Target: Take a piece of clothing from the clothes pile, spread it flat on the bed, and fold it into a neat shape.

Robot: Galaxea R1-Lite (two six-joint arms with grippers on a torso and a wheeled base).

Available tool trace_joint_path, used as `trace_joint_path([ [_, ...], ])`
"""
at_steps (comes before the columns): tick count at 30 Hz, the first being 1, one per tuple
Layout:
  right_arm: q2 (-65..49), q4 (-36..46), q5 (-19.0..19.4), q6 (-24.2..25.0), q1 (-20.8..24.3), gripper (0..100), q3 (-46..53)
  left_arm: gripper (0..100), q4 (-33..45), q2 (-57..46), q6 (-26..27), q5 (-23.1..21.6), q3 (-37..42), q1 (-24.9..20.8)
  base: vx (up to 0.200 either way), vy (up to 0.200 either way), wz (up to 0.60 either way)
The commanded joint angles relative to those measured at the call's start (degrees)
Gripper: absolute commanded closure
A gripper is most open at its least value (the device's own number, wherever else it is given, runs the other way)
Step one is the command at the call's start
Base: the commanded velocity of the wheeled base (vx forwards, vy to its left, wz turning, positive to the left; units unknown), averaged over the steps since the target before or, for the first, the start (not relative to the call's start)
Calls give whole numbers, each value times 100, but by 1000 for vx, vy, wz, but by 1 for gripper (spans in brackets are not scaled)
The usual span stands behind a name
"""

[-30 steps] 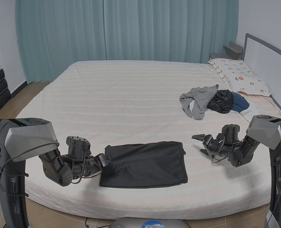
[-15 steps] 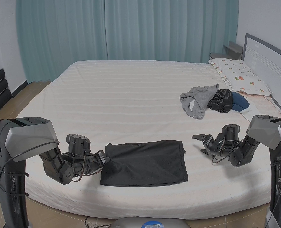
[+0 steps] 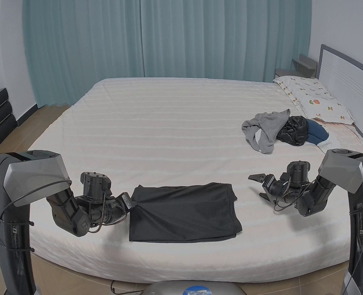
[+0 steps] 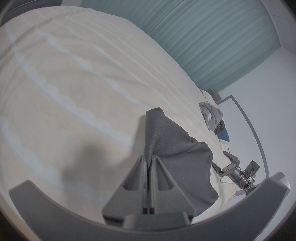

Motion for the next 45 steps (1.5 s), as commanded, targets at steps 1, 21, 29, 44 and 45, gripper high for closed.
trace_joint_path([
  [1, 10, -2, 3, -2, 0, 0, 2, 100, 5, -48, -2, 0, 8, 62, 0, 200, 0],
  [21, 10, -2, 3, -2, 9, 0, 20, 100, 13, -118, -2, 0, 34, 237, 0, 150, 0],
  [29, 10, -2, 3, -2, 9, 0, 20, 100, 22, -118, -2, 0, 26, 281, 0, 0, 0],
  [44, 10, -11, -6, -11, 9, 0, 20, 100, 49, -127, -2, 0, 43, 290, 0, 0, 0],
  [45, 10, -11, -6, -11, 9, 0, 20, 100, 49, -127, -2, 0, 43, 290, 0, 0, 0],
])
